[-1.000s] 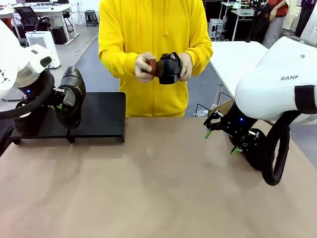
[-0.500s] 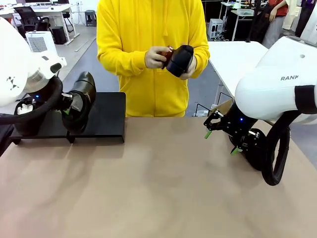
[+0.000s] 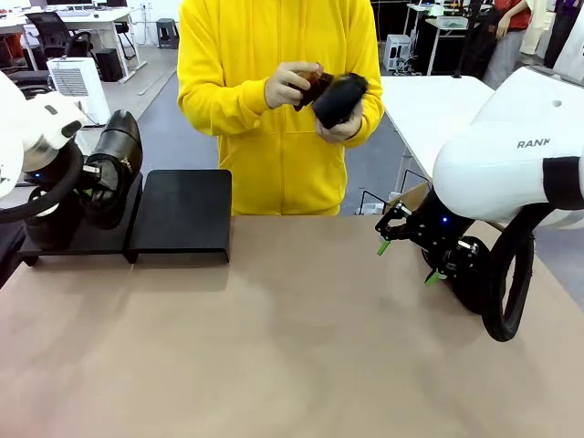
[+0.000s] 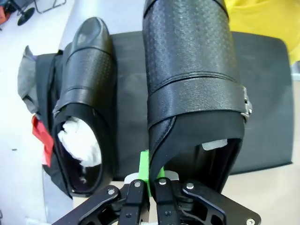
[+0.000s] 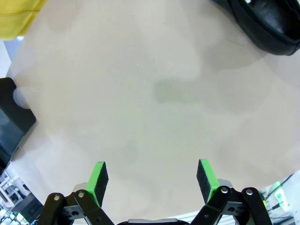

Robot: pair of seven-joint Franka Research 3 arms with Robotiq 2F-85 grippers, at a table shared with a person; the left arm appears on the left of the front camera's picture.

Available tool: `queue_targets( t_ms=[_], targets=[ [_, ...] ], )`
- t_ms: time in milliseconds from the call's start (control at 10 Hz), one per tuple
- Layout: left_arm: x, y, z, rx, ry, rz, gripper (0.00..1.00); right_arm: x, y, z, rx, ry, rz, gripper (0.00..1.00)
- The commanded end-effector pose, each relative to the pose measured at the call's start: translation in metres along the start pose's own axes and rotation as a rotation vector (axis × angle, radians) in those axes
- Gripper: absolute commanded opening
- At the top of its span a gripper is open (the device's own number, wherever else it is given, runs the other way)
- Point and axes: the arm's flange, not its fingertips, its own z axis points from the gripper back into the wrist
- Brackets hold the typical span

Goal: Organize the shoes by placing them on the stand.
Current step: Place the Shoe from the middle of the table onto the Shoes Stand.

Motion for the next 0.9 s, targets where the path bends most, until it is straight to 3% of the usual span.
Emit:
queue_targets(
  t_ms=[0, 700, 800],
  targets=[
    [-0.001, -0.003, -0.013, 0.047, -0.007, 0.016, 0.00, 0.001, 0.001, 0.002, -0.003, 0.003, 0.020, 1.00],
    [-0.002, 0.007, -0.038, 0.081, 0.038, 0.078, 0.00, 0.001, 0.001, 0.002, -0.003, 0.003, 0.020, 1.00],
    [-0.003, 0.006, -0.041, 0.085, 0.040, 0.085, 0.18, 0.001, 0.001, 0.002, -0.003, 0.003, 0.020, 1.00]
  ],
)
